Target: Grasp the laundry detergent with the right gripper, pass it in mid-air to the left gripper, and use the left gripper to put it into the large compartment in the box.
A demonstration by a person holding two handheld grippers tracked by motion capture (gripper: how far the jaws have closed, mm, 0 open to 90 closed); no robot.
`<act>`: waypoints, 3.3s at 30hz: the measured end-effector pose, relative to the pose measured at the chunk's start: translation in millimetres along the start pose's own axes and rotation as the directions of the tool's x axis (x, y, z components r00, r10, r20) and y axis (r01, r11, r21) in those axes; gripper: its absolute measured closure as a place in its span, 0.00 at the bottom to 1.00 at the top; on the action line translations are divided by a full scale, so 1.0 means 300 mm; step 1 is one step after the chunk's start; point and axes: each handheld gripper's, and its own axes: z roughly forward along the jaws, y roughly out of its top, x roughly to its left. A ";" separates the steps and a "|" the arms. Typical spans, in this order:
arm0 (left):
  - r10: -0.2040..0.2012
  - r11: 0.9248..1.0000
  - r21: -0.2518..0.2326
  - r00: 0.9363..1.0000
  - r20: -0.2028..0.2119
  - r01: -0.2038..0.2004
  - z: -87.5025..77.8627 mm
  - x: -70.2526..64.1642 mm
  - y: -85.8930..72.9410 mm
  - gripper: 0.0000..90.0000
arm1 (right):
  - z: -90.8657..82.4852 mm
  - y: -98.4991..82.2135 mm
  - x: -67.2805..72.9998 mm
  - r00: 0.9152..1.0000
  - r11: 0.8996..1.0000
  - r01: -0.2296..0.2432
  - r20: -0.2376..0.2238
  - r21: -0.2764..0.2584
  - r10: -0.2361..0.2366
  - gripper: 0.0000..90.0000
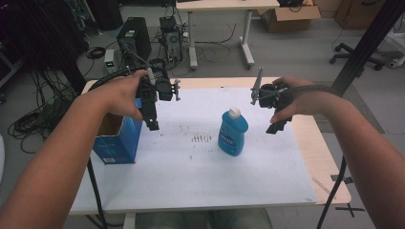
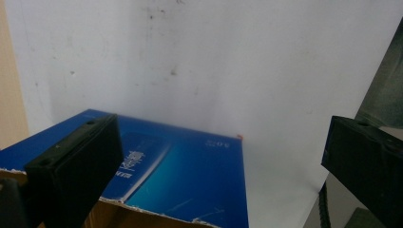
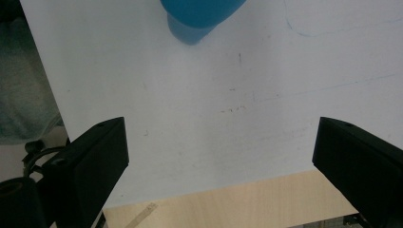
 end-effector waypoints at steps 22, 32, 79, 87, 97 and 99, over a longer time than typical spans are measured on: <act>0.021 1.000 0.003 1.000 0.003 -0.021 0.003 -0.108 -0.023 0.00 | 0.044 -0.046 0.055 0.997 0.994 -0.076 0.000 -0.082 0.076 0.06; 0.045 0.999 0.014 0.999 0.019 -0.045 0.040 -0.182 -0.026 0.00 | 0.098 -0.069 0.096 0.993 0.986 -0.114 -0.007 -0.125 0.114 0.06; 0.068 0.997 0.025 0.998 0.003 -0.068 0.092 -0.232 -0.032 0.00 | 0.369 -0.073 0.152 0.956 0.846 -0.271 -0.027 -0.459 0.291 0.04; 0.074 0.997 0.029 0.997 0.007 -0.074 0.101 -0.227 -0.030 0.00 | 0.394 -0.070 0.146 0.947 0.808 -0.286 -0.025 -0.515 0.320 0.04; 0.075 0.997 0.030 0.997 0.009 -0.075 0.106 -0.219 -0.030 0.00 | 0.403 -0.076 0.144 0.934 0.751 -0.306 -0.031 -0.585 0.356 0.04; 0.074 0.997 0.032 0.997 0.010 -0.075 0.108 -0.217 -0.028 0.00 | 0.406 -0.074 0.147 0.932 0.741 -0.306 -0.029 -0.597 0.361 0.03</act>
